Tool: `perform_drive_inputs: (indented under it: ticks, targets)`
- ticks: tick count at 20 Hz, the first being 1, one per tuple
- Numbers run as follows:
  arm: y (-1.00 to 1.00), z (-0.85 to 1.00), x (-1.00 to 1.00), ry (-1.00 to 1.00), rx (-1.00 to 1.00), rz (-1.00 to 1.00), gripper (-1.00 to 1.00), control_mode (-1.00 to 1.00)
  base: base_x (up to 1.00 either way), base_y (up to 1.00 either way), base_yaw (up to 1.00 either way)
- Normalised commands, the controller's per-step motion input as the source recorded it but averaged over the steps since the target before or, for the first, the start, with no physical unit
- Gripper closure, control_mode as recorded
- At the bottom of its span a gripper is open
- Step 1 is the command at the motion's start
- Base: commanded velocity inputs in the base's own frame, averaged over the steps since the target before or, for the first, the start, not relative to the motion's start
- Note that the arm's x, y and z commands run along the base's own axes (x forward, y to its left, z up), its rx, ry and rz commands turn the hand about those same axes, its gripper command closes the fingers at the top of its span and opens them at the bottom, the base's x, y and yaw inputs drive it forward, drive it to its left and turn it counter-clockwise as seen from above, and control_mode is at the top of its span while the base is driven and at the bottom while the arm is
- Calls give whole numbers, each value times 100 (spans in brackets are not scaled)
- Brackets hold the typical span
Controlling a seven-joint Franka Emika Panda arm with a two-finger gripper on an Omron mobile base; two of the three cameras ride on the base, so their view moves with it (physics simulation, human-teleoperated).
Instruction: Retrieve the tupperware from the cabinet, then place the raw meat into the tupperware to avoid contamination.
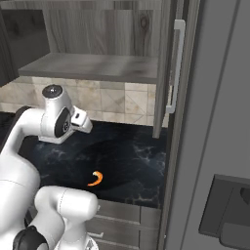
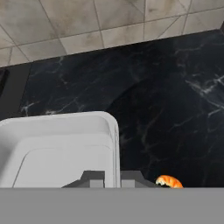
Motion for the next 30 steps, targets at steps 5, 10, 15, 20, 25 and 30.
perform_drive_inputs:
  ticks: [5,10,15,20,25,30]
  targets:
    - [5,-60,1,11,0,7,100,-100,0,0,0]
    - [0,-53,7,10,0,7,100,-100,0,0,0]
    - [1,-53,2,8,0,7,100,-100,0,0,0]
    - [0,-40,9,2,1,5,100,-100,0,0,0]
    - [0,-28,5,0,2,2,100,-100,0,0,0]
    - [0,-15,0,-2,3,0,100,-100,0,0,0]
